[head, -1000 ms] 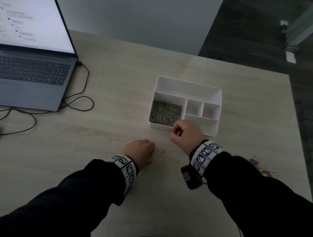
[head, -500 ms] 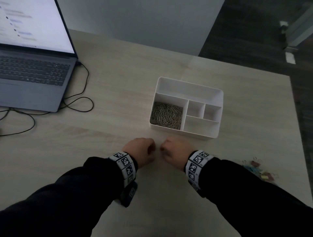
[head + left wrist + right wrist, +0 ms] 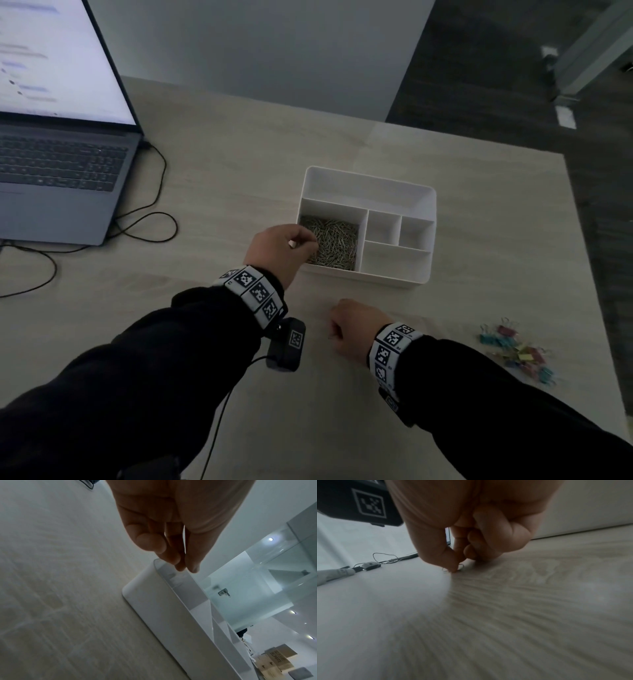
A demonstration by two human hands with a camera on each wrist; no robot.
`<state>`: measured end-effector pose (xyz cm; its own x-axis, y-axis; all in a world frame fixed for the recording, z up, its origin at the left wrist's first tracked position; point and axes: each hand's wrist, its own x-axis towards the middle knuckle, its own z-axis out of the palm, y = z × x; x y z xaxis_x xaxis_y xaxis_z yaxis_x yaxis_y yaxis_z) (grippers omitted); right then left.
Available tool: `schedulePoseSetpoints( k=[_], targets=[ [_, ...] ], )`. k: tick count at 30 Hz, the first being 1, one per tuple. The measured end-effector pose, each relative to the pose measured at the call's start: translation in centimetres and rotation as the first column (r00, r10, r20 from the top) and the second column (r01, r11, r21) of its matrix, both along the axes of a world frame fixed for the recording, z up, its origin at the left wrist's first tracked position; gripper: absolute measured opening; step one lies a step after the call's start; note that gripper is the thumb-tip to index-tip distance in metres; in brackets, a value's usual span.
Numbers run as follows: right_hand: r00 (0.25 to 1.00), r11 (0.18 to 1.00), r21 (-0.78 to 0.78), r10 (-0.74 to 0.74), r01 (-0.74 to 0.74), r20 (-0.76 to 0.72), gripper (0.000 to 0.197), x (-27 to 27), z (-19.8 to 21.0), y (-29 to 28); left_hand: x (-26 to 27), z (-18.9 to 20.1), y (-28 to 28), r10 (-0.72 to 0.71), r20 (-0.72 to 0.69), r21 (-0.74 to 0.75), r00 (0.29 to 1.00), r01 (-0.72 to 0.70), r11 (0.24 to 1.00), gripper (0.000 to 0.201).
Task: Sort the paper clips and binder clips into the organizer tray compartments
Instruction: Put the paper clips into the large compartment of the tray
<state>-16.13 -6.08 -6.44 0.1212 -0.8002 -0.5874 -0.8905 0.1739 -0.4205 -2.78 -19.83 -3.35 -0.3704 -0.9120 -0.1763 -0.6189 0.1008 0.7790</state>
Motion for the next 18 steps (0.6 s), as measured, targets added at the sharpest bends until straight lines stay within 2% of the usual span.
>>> schedulePoseSetpoints(
  k=[2, 5, 7, 10, 12, 14, 18],
  targets=[
    [1.000, 1.000, -0.026, 0.008, -0.008, 0.003, 0.007, -0.1, 0.0, 0.4, 0.2, -0.2, 0.0, 0.015, 0.000, -0.036, 1.000, -0.015, 0.999, 0.002],
    [0.997, 0.992, -0.105, -0.064, 0.069, 0.047, 0.009, -0.7, 0.5, 0.4, 0.6, -1.0, 0.1, 0.115, -0.016, -0.054, 0.993, -0.116, 0.992, 0.018],
    [0.970, 0.955, -0.195, -0.198, 0.223, 0.138, 0.011, -1.4, 1.3, -0.1, 0.6, -1.9, 0.0, 0.176, 0.021, 0.022, 0.984, -0.177, 0.984, 0.035],
    [0.841, 0.804, -0.276, -0.444, 0.527, 0.309, 0.007, -2.3, 2.7, -1.3, 0.2, -2.6, 0.1, 0.141, 0.095, 0.207, 0.985, -0.158, 0.966, 0.054],
    [0.736, 0.702, -0.266, -0.536, 0.661, 0.413, 0.008, -2.7, 3.4, -2.3, 0.0, -2.4, 0.3, 0.075, 0.093, 0.255, 0.993, -0.097, 0.962, 0.044],
    [0.663, 0.633, -0.246, -0.587, 0.734, 0.464, 0.010, -2.9, 4.0, -3.0, -0.1, -2.1, 0.4, 0.039, 0.084, 0.255, 0.996, -0.060, 0.965, 0.035],
    [0.660, 0.633, -0.224, -0.625, 0.741, 0.418, 0.005, -3.2, 4.5, -2.5, 0.2, -1.7, 0.7, 0.012, 0.100, 0.248, 0.995, -0.037, 0.968, 0.036]
  ],
)
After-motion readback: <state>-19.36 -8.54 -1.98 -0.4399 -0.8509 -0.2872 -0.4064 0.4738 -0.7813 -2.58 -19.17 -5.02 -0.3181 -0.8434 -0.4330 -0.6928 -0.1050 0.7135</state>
